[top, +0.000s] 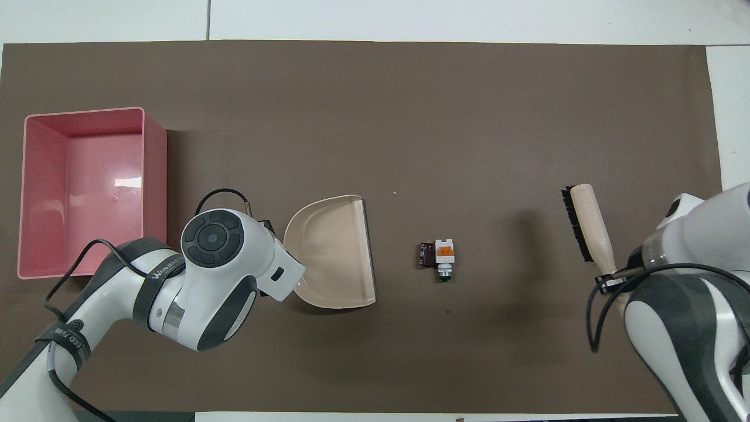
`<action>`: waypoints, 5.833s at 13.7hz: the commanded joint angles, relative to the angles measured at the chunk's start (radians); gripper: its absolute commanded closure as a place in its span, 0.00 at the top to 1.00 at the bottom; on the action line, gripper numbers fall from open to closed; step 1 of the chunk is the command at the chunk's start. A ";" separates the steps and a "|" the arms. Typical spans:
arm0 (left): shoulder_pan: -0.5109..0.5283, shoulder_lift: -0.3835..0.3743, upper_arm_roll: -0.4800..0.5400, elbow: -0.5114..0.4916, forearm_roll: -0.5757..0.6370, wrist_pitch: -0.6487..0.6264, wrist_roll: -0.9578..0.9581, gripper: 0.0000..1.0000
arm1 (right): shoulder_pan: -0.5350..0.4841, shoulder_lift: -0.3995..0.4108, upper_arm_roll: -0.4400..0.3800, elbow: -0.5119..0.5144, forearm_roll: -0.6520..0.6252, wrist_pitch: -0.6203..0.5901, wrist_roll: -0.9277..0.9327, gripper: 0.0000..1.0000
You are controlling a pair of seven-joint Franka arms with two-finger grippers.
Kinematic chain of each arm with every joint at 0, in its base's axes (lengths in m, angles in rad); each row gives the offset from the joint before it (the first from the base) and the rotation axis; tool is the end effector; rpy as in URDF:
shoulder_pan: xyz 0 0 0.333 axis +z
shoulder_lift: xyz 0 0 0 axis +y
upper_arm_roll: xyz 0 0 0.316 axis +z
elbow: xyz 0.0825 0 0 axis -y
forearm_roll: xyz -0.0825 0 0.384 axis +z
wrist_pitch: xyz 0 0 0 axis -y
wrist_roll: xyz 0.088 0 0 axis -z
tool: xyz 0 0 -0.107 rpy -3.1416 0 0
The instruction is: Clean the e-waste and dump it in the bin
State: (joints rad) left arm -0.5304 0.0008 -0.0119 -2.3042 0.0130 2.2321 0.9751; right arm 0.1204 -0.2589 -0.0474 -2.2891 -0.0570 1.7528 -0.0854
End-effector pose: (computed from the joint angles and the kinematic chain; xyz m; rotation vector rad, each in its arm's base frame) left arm 0.4311 -0.2593 0.3398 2.2651 -2.1653 -0.1150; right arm 0.4343 0.0261 0.4362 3.0587 0.2758 -0.4292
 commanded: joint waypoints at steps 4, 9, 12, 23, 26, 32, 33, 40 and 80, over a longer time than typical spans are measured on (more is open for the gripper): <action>-0.005 -0.008 0.009 0.060 0.035 -0.092 -0.021 0.00 | 0.120 0.088 -0.005 0.005 0.140 0.091 0.145 0.00; -0.017 0.015 0.009 0.147 0.148 -0.227 -0.088 0.00 | 0.261 0.086 -0.005 -0.070 0.161 0.175 0.390 0.00; -0.054 0.084 0.009 0.226 0.177 -0.273 -0.092 0.00 | 0.289 0.084 -0.005 -0.102 0.161 0.191 0.417 0.00; -0.157 0.176 0.009 0.292 0.180 -0.276 -0.127 0.00 | 0.387 0.066 -0.005 -0.136 0.220 0.221 0.493 0.00; -0.183 0.163 0.007 0.267 0.182 -0.282 -0.125 0.00 | 0.387 0.066 -0.005 -0.144 0.220 0.232 0.492 0.00; -0.198 0.162 0.007 0.262 0.180 -0.282 -0.127 0.00 | 0.387 0.070 -0.005 -0.162 0.220 0.244 0.489 0.00; -0.198 0.162 0.007 0.261 0.182 -0.284 -0.127 0.00 | 0.389 0.070 -0.005 -0.162 0.220 0.244 0.492 0.00; -0.203 0.148 0.007 0.229 0.180 -0.270 -0.128 0.00 | 0.409 0.092 -0.005 -0.158 0.282 0.307 0.483 0.00; -0.117 0.130 0.004 0.193 0.144 -0.192 0.019 0.00 | 0.645 0.256 -0.009 0.027 0.356 0.352 0.675 0.00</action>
State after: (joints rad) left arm -0.6718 0.1590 -0.0058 -2.0724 0.1717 2.0101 0.9611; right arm 0.7801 0.0299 -0.0530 -2.2608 0.3094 2.1498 0.6036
